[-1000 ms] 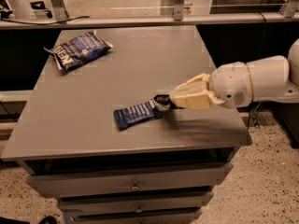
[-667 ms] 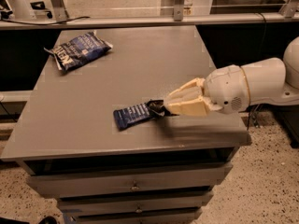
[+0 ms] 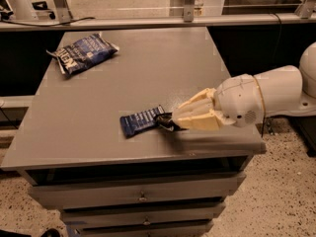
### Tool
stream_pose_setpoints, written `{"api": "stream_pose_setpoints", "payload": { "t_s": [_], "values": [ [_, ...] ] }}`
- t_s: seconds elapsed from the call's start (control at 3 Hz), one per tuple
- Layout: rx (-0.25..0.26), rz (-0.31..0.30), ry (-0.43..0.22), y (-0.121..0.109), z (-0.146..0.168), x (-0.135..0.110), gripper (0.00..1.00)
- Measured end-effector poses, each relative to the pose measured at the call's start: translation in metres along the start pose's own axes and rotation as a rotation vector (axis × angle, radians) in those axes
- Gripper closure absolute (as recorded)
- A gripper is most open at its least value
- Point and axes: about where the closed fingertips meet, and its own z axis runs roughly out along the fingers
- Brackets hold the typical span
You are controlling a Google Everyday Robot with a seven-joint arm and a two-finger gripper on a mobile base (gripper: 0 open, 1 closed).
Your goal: Move rxbar chocolate near blue chip bag
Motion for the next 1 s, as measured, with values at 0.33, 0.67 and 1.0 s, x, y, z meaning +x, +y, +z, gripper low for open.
{"api": "stream_pose_setpoints", "payload": {
  "t_s": [0.33, 0.67, 1.0],
  "values": [
    [0.024, -0.017, 0.016, -0.0002, -0.0066, 0.0079, 0.13],
    [0.042, -0.027, 0.023, -0.0008, -0.0100, 0.0124, 0.00],
    [0.056, -0.017, 0.020, -0.0043, -0.0123, 0.0135, 0.00]
  ]
}}
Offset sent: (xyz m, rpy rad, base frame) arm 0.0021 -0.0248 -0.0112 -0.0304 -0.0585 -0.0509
